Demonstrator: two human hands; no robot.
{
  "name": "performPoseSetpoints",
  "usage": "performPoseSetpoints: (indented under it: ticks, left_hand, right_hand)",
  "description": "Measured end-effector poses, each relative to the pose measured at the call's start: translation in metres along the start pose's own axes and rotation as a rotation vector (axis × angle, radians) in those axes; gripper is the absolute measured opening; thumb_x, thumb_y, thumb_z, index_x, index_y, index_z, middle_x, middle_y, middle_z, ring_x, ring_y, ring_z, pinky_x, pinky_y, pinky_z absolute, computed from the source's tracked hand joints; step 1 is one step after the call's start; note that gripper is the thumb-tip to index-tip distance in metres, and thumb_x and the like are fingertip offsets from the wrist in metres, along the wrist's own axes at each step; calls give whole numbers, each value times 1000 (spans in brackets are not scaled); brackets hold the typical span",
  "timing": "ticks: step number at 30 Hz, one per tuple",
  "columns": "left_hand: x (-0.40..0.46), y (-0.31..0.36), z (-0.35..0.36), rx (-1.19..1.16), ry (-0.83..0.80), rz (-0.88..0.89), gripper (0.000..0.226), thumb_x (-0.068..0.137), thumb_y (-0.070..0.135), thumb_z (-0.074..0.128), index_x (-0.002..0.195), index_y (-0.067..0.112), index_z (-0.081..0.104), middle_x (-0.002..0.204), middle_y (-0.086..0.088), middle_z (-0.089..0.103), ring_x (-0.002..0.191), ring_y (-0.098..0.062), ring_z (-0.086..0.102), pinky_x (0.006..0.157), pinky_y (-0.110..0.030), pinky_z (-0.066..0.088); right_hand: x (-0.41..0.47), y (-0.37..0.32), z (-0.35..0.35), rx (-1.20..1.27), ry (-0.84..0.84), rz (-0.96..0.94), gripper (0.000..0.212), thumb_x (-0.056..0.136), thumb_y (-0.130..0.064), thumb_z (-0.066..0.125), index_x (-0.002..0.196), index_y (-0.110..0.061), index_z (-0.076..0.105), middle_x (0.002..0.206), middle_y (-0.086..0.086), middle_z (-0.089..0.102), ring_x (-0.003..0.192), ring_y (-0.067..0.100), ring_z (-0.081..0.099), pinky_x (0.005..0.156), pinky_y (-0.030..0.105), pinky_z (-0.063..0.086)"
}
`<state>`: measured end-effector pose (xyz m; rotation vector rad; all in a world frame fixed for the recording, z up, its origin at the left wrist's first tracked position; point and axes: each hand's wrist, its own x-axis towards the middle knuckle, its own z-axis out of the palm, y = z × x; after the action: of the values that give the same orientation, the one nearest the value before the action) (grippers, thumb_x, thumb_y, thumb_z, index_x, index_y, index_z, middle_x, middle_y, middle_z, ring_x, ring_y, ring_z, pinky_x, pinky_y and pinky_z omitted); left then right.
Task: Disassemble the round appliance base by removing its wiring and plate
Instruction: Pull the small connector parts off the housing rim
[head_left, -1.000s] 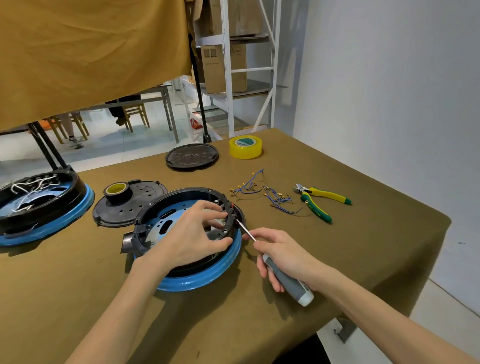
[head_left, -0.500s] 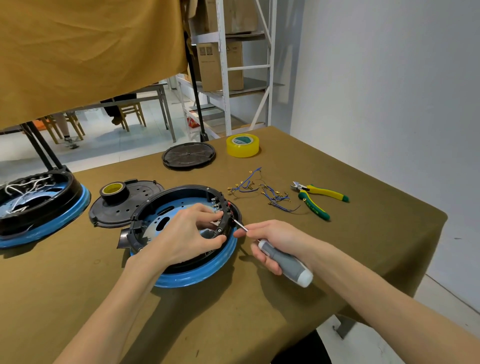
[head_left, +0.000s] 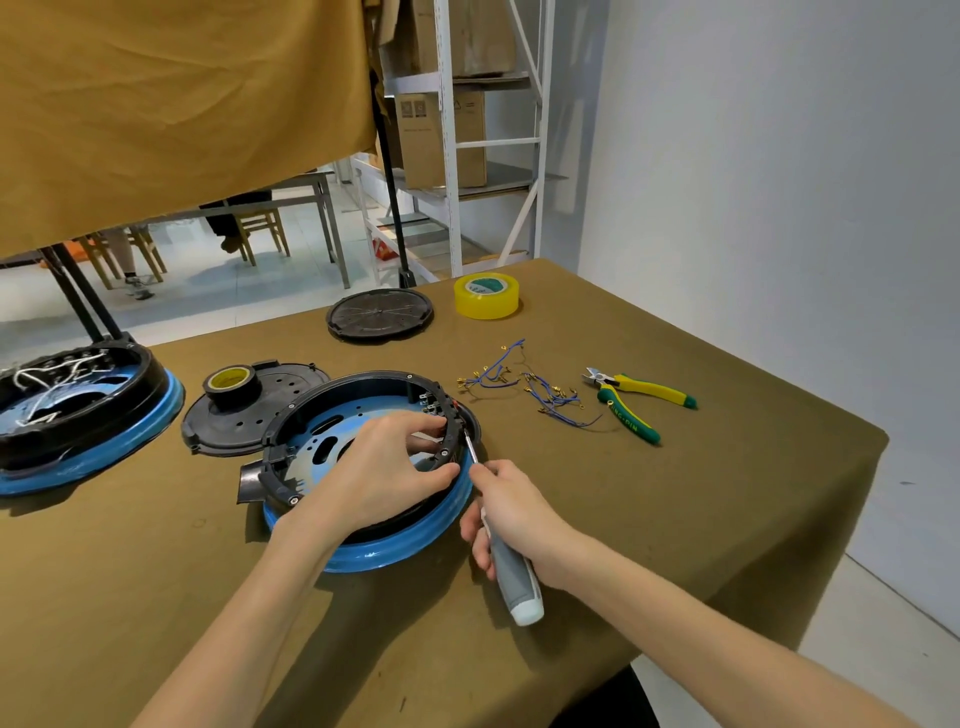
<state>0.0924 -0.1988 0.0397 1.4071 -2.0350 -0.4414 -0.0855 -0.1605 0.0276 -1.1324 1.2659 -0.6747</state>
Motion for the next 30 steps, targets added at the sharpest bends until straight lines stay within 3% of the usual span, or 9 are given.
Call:
performPoseSetpoints:
  ticks: [7,10,14,17,19,22,24,28,30]
  left_hand:
    - [1,-1,-1,-28,-21,-10,57,83,32,82,136,20,66,123,16,67,95,17,64,89,-18,55]
    - [3,-3,1,-4,-24,-10,60,83,32,81,139,18,64,130,11,64,92,11,66,85,-15,55]
    - [4,-6,0,10,-27,-9,62,85,34,81,142,20,61,132,10,62,91,10,65,80,-9,51]
    - [4,-6,-2,-10,-26,-13,62,83,34,81,140,18,63,135,8,64,92,7,68,84,-16,57]
    - [3,-7,-1,-27,-21,-16,62,83,33,81,140,18,63,134,9,65,91,12,67,79,-10,55]
    - [2,-8,-1,-38,-22,-30,64,82,35,81,141,20,61,130,13,67,92,15,65,75,-5,51]
    - [2,-8,-1,-43,-31,-38,65,82,39,81,141,22,60,126,16,66,93,13,66,76,-8,53]
    - [4,-8,-3,-42,-73,-77,65,84,44,79,142,23,58,126,13,67,98,6,66,89,-27,59]
    - [4,-9,-4,-54,-95,-84,64,84,43,79,141,23,59,123,14,68,99,5,67,91,-30,59]
  right_hand:
    - [1,-25,-34,58,-153,131,23,104,-25,44,121,-14,56,60,-1,50,41,14,44,40,23,40]
    - [-1,-23,-11,91,-151,162,14,103,-23,41,111,-15,48,55,-3,48,41,15,49,43,22,45]
    - [6,-12,20,119,-92,103,28,109,-31,34,134,-21,36,57,-1,50,45,17,58,49,30,53]
    - [5,-13,5,187,-133,179,18,106,-34,38,114,-19,42,57,-1,48,45,19,54,47,27,50]
    - [3,-12,-8,181,-130,199,14,102,-31,39,100,-17,41,56,-1,46,44,19,49,44,24,44]
    - [3,-11,-23,145,-102,178,12,99,-25,42,99,-14,48,57,0,49,46,17,48,41,24,41]
    - [4,-10,-30,11,-30,76,15,103,-24,44,105,-12,54,62,0,54,47,14,51,42,25,43]
    - [11,-3,-44,-732,278,-277,7,106,-31,48,107,-26,54,83,-8,63,66,7,61,56,22,47]
    - [14,-2,-51,-912,411,-358,8,106,-33,48,105,-28,55,81,-11,60,67,6,59,54,21,41]
